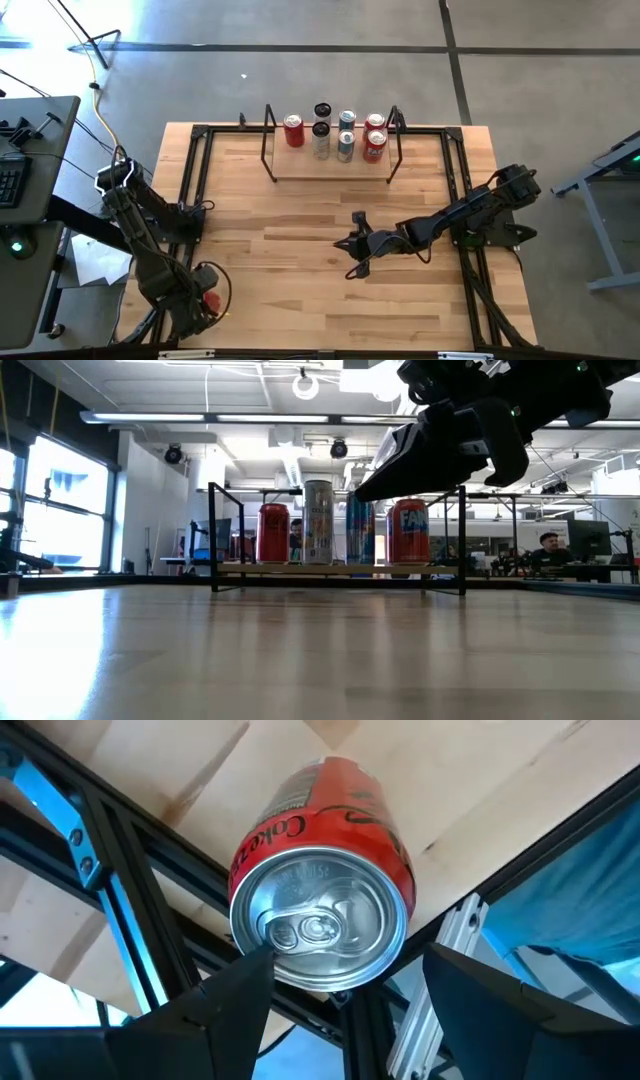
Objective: Place canned beverage on shelf
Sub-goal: Put the red black soda can on the shelf aligned with the other red black soda can
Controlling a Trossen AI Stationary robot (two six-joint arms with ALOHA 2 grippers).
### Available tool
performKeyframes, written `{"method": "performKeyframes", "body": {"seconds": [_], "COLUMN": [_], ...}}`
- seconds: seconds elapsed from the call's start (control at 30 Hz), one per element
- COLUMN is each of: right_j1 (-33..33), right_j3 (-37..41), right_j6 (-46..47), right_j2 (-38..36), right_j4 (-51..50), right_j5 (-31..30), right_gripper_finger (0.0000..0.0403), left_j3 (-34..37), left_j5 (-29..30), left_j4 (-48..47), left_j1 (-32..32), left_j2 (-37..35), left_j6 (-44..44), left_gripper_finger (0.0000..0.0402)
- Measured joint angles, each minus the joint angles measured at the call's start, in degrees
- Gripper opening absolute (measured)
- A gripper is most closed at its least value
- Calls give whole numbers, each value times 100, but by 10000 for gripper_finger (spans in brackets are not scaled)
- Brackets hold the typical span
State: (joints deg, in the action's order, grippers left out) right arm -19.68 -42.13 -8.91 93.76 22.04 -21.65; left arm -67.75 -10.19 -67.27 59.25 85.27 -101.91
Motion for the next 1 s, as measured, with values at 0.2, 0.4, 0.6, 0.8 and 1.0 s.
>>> {"method": "performKeyframes", "body": {"seconds": [0.2,0.4,0.6,0.8,1.0], "right_j1": [0,0,0,0,0], "right_j3": [0,0,0,0,0], "right_j6": [-2,4,9,9,11], "right_j2": [0,0,0,0,0], "right_j4": [2,2,2,-13,-33], "right_j5": [-2,-4,-21,-19,-17], "right_gripper_finger": [0,0,0,0,0], "left_j3": [2,-81,-389,-409,-409], "left_j5": [41,64,374,306,346], "left_j4": [18,23,-435,-634,-546], "left_j1": [-48,-163,-193,-191,-224], "left_j2": [-11,12,17,17,16], "left_j6": [191,405,364,301,298], "left_gripper_finger": [249,249,249,249,249]}}
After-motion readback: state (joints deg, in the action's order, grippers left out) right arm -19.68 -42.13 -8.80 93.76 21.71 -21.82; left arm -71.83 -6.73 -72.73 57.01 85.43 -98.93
